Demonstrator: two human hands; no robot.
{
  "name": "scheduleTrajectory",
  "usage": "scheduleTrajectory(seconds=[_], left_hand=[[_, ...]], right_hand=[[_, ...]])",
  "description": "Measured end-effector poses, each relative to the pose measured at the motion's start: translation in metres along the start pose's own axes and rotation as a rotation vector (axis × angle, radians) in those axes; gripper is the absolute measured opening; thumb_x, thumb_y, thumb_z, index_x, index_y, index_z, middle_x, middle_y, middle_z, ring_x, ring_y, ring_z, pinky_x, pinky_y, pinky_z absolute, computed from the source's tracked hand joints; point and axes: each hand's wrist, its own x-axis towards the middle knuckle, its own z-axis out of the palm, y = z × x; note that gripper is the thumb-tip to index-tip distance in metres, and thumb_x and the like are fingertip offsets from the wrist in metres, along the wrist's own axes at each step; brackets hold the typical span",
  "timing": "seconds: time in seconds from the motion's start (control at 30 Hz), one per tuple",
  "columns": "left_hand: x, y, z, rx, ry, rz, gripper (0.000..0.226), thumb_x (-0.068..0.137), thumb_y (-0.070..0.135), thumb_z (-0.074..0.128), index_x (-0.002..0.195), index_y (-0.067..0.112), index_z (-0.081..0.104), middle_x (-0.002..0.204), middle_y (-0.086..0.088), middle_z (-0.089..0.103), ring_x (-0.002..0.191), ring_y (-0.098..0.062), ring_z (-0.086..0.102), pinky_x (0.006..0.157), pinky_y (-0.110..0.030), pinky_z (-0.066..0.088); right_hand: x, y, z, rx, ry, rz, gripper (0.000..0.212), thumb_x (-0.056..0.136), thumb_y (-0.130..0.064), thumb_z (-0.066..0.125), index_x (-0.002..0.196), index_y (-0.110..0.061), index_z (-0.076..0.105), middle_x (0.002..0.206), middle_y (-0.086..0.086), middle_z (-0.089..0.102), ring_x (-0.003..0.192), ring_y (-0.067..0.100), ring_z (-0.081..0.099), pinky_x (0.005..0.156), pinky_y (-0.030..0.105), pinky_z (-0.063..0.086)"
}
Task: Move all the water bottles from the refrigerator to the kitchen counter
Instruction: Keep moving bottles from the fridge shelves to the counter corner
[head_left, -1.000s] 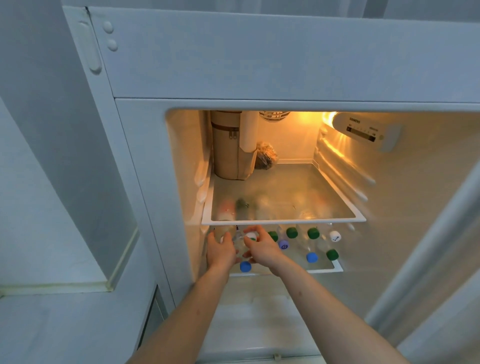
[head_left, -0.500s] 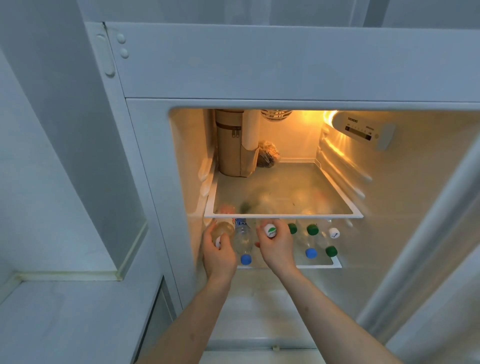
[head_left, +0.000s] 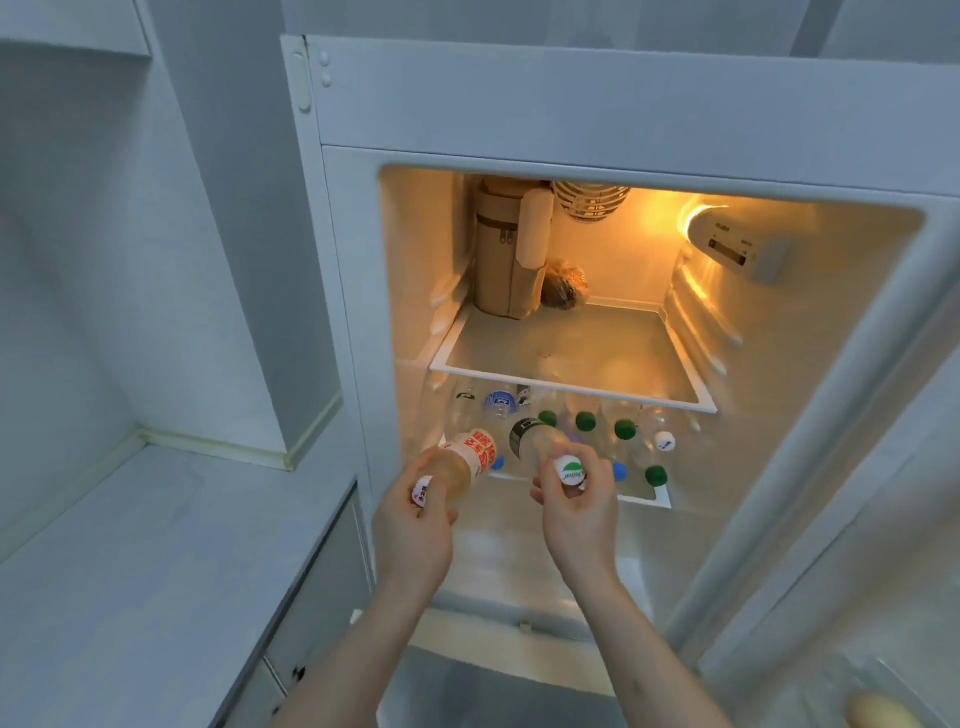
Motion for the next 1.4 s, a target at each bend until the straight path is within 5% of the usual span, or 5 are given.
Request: scheduleTrajectory(seconds=[0.13, 0.33, 0.63, 0.9, 1.4], left_hand=[[-0.043, 0.020, -0.037, 0.091, 0.045, 0.063, 0.029, 0.098, 0.009, 0.058, 0.098, 0.034, 0.074, 0.110, 0.002, 0.068, 0.097, -0.017, 0.070, 0.067, -0.031, 0.064], [-0.128, 0.028, -0.086, 0.379, 0.057, 0.065, 0.015, 0.097, 0.021, 0.060, 0.091, 0.031, 0.068, 0.081, 0.013, 0.069, 0.064, -0.015, 0.070, 0.064, -0.048, 0.062], [-0.234, 0.014, -0.185, 0.701, 0.209, 0.032, 0.006, 0.098, 0.036, 0.061, 0.092, 0.039, 0.062, 0.085, 0.017, 0.063, 0.068, -0.007, 0.058, 0.059, -0.027, 0.044], [-0.330, 0.021, -0.282, 0.798, 0.455, -0.146, 0.004, 0.095, 0.042, 0.061, 0.091, 0.040, 0.062, 0.092, 0.020, 0.067, 0.084, -0.001, 0.064, 0.071, -0.035, 0.057], [-0.566, 0.037, -0.473, 0.795, 0.836, -0.355, 0.002, 0.094, 0.042, 0.062, 0.096, 0.041, 0.061, 0.096, 0.022, 0.065, 0.088, -0.005, 0.066, 0.068, -0.035, 0.059]], right_hand=[[-0.019, -0.019, -0.032, -0.054, -0.093, -0.052, 0.013, 0.091, -0.053, 0.064, 0.101, -0.044, 0.066, 0.107, -0.013, 0.057, 0.089, 0.029, 0.071, 0.076, 0.053, 0.061], [-0.049, -0.040, -0.058, -0.172, -0.426, -0.024, 0.003, 0.094, -0.039, 0.064, 0.096, -0.041, 0.066, 0.106, -0.006, 0.059, 0.082, 0.028, 0.072, 0.074, 0.052, 0.062], [-0.143, -0.073, -0.024, -0.328, -1.007, 0.006, 0.003, 0.091, -0.030, 0.063, 0.091, -0.028, 0.064, 0.080, 0.006, 0.068, 0.066, 0.021, 0.075, 0.071, 0.054, 0.063], [-0.260, -0.117, 0.030, -0.337, -1.412, -0.179, 0.000, 0.089, -0.027, 0.066, 0.090, -0.026, 0.066, 0.078, 0.003, 0.067, 0.065, 0.019, 0.074, 0.068, 0.042, 0.060], [-0.540, -0.218, 0.089, -0.168, -1.777, -0.466, 0.011, 0.088, -0.040, 0.073, 0.097, -0.043, 0.068, 0.095, -0.014, 0.068, 0.081, 0.009, 0.069, 0.071, 0.035, 0.064]])
